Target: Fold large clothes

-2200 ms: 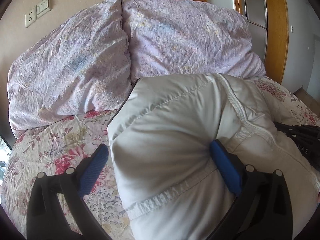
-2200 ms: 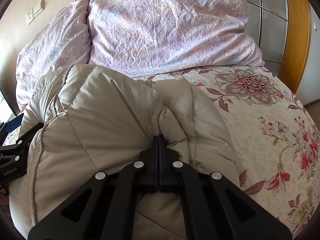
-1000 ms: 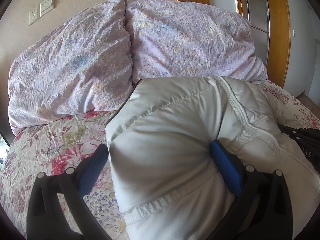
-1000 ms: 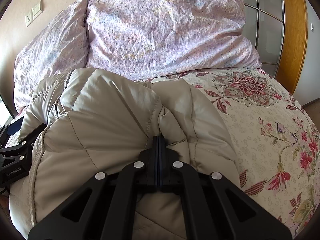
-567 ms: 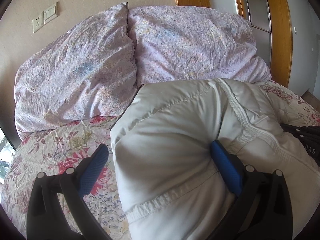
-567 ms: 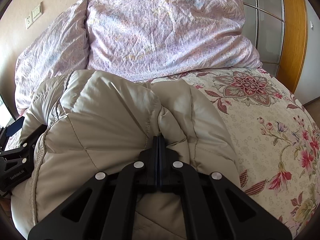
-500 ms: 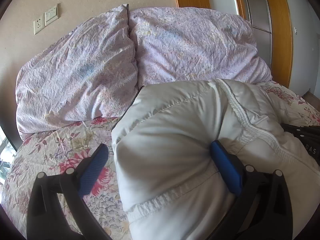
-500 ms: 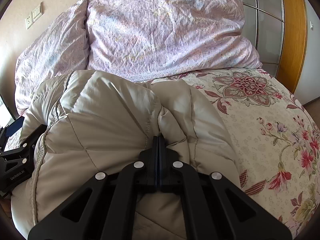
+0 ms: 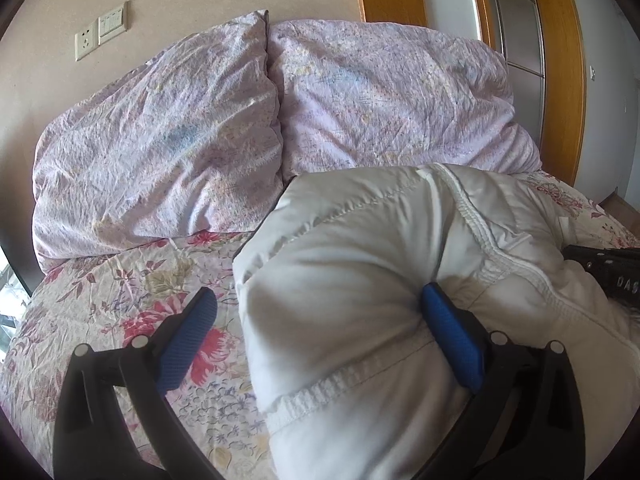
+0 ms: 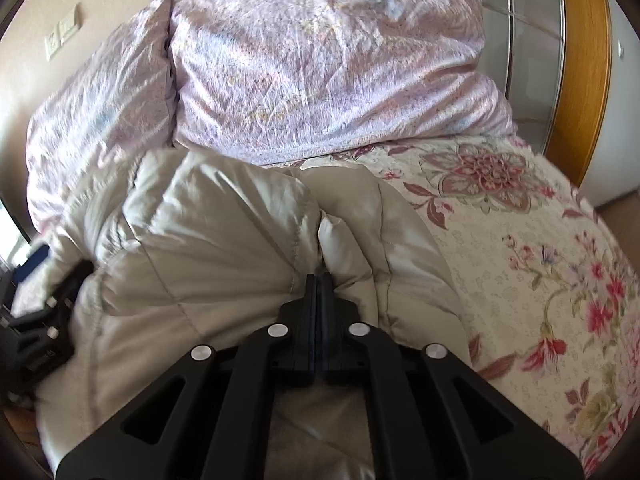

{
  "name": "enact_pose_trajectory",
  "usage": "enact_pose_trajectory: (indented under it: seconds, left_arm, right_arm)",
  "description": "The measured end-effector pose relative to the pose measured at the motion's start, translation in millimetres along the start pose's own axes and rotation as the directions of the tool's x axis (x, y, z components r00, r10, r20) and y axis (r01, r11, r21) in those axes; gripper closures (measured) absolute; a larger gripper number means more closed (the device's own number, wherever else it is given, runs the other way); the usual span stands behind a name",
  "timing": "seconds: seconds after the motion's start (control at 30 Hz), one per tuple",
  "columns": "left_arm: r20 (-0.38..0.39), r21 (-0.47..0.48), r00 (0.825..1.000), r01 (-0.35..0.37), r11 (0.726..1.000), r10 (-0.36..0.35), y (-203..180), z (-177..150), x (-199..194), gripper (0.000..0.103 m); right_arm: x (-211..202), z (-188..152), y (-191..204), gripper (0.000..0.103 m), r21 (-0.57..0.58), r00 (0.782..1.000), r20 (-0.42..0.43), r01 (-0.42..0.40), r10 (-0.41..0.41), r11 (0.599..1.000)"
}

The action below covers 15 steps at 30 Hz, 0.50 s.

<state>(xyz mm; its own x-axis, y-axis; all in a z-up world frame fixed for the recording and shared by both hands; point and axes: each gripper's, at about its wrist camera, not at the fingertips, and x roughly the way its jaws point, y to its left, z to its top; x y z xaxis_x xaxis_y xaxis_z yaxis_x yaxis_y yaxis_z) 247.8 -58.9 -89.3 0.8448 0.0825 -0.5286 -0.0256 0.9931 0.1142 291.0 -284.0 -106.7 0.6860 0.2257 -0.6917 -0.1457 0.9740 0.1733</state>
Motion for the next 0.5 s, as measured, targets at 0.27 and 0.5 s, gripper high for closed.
enact_pose_trajectory:
  seconds: [0.27,0.5]
  left_arm:
    - [-0.110,-0.220,0.951,0.260,0.940,-0.288,48,2,-21,0.002]
    - [-0.165,-0.312,0.897,0.346,0.885,-0.410,69,-4,-16,0.002]
  right_arm:
    - [-66,18,-50,0.001,0.058,0.996,0.085,-0.017,0.013,0.998]
    - [-28,28,-94,0.001,0.276,0.927,-0.186,-0.268,0.325,0.923]
